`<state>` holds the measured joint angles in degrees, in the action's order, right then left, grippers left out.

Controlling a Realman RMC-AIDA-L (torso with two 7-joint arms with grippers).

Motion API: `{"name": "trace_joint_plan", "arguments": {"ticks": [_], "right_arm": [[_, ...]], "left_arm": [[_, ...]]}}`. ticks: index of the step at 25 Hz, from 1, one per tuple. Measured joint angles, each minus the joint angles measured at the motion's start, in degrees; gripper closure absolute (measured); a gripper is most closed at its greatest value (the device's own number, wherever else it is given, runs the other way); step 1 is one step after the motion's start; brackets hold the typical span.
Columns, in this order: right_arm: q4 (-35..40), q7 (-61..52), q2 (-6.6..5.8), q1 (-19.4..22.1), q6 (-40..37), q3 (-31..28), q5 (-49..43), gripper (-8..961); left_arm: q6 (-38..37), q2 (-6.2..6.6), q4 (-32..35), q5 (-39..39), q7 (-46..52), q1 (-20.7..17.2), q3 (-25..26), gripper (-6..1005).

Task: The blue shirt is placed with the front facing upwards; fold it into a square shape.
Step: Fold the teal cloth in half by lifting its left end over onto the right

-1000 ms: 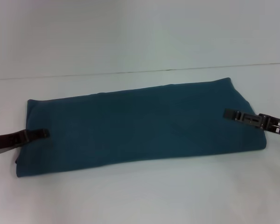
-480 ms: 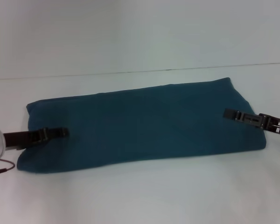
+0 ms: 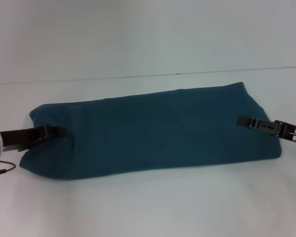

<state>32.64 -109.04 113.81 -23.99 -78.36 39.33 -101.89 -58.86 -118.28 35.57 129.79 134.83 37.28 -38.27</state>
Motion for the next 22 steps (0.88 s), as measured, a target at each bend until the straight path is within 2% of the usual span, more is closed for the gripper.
{"name": "trace_joint_plan", "arguments": {"ticks": [9,15,18,22], "right_arm": [[-0.04,-0.07,0.07,0.03,0.06,-0.05,0.04,117],[-0.04,-0.12,0.10,0.01,0.06,-0.05,-0.09,117],[-0.04,-0.12,0.10,0.00,0.06,-0.05,-0.14,117],[-0.04,-0.21,0.10,0.11,0.06,-0.25,-0.16,117]], "left_arm": [[0.06,0.05,0.23,-0.38,-0.42,-0.28,0.35,804],[-0.30,0.07,0.29,-0.70,-0.70,-0.36,0.39,917],[-1.39,-0.06,0.51,-1.48,-2.31,-0.43,0.39,917],[-5.09,-1.38,1.96,-3.55,-9.43,-0.56,0.06,918]]}}
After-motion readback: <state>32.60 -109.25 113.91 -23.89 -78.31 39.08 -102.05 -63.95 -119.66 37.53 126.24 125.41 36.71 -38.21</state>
